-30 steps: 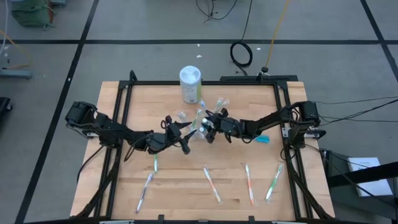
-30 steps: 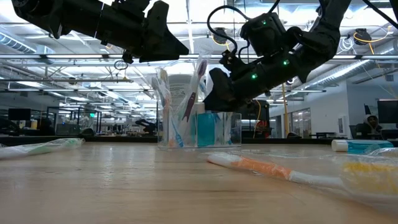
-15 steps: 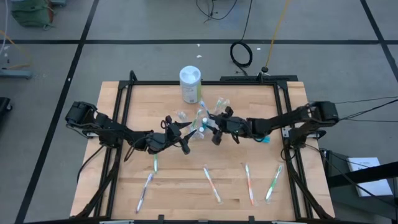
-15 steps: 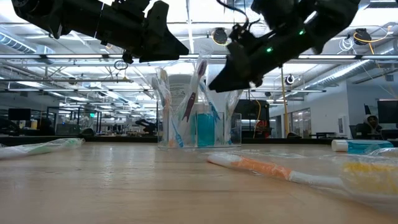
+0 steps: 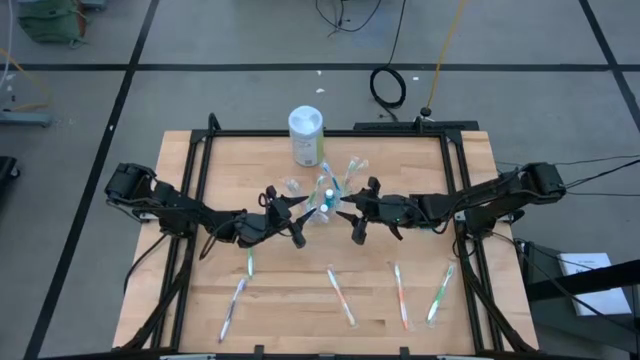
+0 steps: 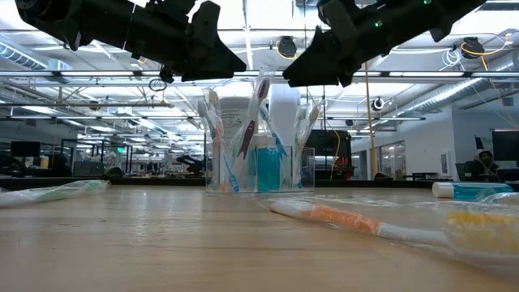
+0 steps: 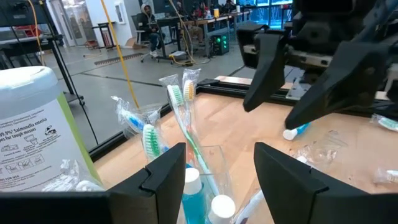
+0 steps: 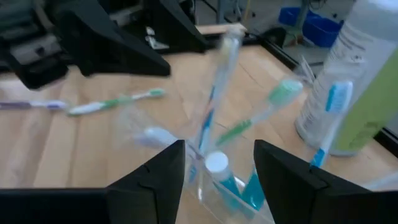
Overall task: Pick & Place toothbrushing station
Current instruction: Put the orange toothbrush into the transparent organizer
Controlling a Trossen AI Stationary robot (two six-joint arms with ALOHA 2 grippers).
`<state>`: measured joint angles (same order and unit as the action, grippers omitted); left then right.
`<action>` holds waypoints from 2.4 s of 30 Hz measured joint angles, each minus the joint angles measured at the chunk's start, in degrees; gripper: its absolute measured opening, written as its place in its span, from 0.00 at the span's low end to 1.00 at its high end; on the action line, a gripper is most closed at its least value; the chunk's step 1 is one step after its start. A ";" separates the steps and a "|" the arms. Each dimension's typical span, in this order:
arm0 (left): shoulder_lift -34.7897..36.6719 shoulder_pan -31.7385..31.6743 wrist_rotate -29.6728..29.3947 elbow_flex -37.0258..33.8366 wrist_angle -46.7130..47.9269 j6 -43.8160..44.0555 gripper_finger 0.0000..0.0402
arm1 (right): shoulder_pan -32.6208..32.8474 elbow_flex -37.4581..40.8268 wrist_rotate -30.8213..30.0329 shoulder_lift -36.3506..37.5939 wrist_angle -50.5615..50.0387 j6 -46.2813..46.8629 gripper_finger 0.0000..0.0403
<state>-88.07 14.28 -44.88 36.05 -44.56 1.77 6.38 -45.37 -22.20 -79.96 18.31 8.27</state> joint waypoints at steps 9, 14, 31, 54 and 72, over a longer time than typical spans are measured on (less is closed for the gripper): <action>0.00 0.00 0.00 0.00 -0.01 -0.01 0.49 | 2.05 0.00 0.02 -0.04 -0.61 -0.02 0.45; 0.00 0.00 0.00 0.00 -0.02 -0.01 0.49 | 2.05 0.00 0.00 -0.04 -0.17 -0.02 0.45; 0.00 0.00 0.00 0.00 0.00 -0.01 0.49 | 1.98 0.00 -0.04 -0.04 0.24 -0.14 0.44; -0.02 0.16 10.25 0.00 1.19 2.69 0.49 | 1.96 3.02 0.03 0.23 -3.76 -0.06 0.44; 18.20 5.06 12.45 -0.02 28.64 9.01 0.49 | 3.12 3.04 10.38 17.51 -32.00 7.08 0.43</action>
<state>-69.88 19.34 -32.44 36.03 -15.91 10.78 9.50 -42.33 -11.81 -62.46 -13.69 15.36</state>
